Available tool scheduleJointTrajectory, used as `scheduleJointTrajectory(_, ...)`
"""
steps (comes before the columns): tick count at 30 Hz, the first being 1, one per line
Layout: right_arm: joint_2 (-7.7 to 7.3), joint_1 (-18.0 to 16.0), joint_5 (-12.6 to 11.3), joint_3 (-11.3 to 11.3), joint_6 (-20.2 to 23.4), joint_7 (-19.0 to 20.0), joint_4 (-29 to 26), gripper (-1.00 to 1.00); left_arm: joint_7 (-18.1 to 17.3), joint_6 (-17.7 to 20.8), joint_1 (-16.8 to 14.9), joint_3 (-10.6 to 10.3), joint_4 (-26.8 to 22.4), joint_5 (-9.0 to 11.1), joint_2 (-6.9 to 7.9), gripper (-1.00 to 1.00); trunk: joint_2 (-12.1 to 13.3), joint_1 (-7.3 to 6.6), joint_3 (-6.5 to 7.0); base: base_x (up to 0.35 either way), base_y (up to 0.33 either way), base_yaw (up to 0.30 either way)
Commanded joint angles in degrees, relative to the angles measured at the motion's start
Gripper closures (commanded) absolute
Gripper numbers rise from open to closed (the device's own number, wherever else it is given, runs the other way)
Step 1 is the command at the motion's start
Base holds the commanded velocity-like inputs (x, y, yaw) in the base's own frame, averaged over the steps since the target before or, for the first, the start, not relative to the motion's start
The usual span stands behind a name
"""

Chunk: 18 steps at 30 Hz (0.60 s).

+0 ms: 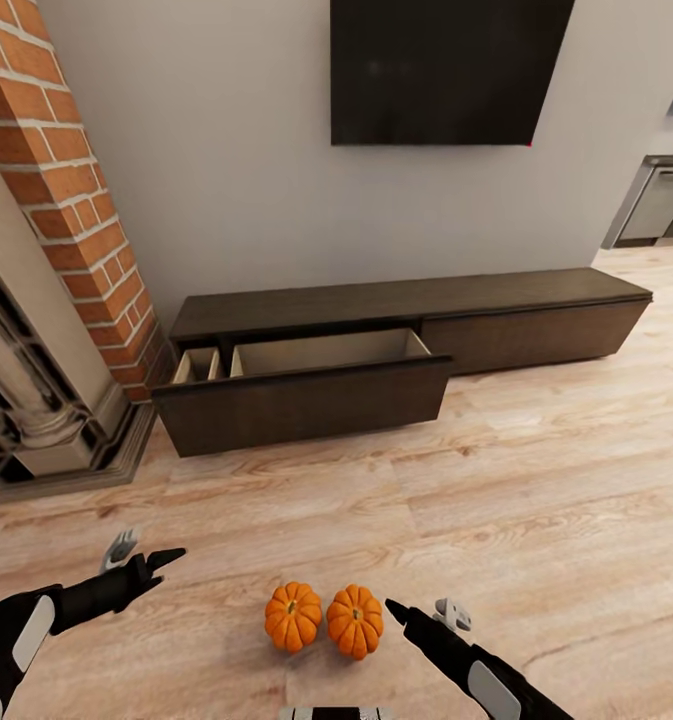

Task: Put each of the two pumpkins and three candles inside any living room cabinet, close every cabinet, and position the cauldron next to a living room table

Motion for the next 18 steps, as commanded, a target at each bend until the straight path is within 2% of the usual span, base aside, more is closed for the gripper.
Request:
scheduleJointTrajectory(1, -0.04, 0.0, -0.6, 0.1, 0.2, 0.1, 0.0, -1.0, -1.3, 0.3, 0.0, 0.1, 0.0, 0.1, 0.02, -1.0, -0.4, 0.21, -0.23, 0.0, 0.0, 0.0)
scheduleJointTrajectory(6, -0.04, 0.0, -0.6, -0.1, -0.1, 0.1, 0.0, -1.0, -6.2, 0.4, 0.0, 0.0, 0.0, -0.1, 0.07, -1.0, -0.5, 0.34, -1.34, 0.0, 0.0, 0.0)
scheduleJointTrajectory(11, -0.03, 0.0, -0.6, -1.7, 0.2, 0.1, 0.0, -1.0, -7.1, 0.5, 0.0, 0.0, 0.0, -0.2, 0.08, -1.0, -0.6, 0.47, -2.44, 0.0, 0.0, 0.0)
scheduleJointTrajectory(15, 0.03, 0.0, -0.5, -2.1, 0.1, 0.2, 0.0, -1.0, -7.3, 0.5, 0.0, 0.0, 0.0, -0.1, 0.08, -1.0, -0.6, 0.58, -3.33, 0.0, 0.0, 0.0)
scheduleJointTrajectory(18, -0.18, -0.4, 0.4, -3.1, 1.0, -0.8, -1.0, -1.0, -8.2, 0.5, 0.4, 0.3, -0.3, 0.3, 1.06, -1.0, -0.6, 0.58, -3.32, 0.0, 0.0, 0.0)
